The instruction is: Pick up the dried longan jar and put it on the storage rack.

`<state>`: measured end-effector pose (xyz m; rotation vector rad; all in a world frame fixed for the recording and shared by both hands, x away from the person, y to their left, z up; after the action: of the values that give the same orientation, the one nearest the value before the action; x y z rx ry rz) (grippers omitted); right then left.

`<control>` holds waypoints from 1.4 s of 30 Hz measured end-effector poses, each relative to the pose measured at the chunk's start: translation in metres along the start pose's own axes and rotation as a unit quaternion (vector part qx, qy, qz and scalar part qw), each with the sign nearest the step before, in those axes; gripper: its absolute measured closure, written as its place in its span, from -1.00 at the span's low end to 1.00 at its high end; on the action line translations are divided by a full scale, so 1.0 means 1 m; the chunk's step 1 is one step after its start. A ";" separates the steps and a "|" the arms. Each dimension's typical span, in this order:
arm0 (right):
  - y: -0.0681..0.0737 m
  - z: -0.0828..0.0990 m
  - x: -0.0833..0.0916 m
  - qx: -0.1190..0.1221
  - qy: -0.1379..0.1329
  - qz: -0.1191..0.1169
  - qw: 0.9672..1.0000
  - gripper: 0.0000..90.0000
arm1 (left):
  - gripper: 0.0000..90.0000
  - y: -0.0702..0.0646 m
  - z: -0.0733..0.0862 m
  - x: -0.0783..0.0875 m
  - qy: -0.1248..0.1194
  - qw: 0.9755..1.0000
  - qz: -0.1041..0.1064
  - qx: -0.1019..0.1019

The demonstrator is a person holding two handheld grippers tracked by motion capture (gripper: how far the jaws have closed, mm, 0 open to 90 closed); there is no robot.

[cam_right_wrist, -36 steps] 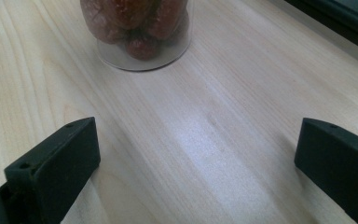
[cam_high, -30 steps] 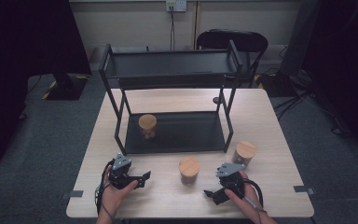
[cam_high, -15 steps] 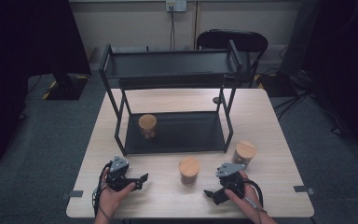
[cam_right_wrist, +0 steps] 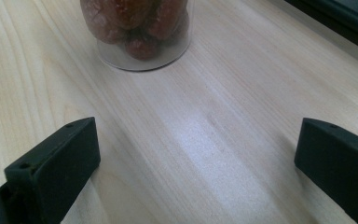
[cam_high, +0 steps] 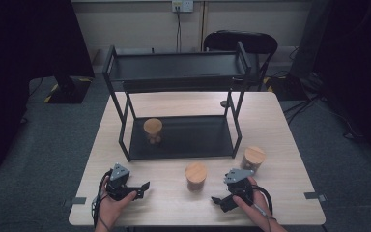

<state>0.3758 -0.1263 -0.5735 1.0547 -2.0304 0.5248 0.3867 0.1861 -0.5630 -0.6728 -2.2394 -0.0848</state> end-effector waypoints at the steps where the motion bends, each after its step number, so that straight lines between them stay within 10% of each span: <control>1: 0.000 0.000 0.000 0.000 0.000 0.000 1.000 -1.00 | -0.89 0.000 0.000 0.000 0.000 1.000 0.000 0.000; 42: 0.000 0.000 0.000 0.000 0.000 0.000 1.000 -1.00 | -0.96 0.004 0.014 0.003 0.044 0.998 -0.028 -0.046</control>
<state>0.3758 -0.1263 -0.5735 1.0546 -2.0305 0.5251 0.3772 0.1950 -0.5712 -0.6442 -2.1794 -0.2428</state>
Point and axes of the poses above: each handheld gripper's, and its own axes: x roughly backward along the jaws, z roughly out of its underside, y roughly to its left, the point moved 9 cm from there along -x, roughly forward along the jaws, and after that the axes turned 7 degrees about y, right-handed, at the moved point
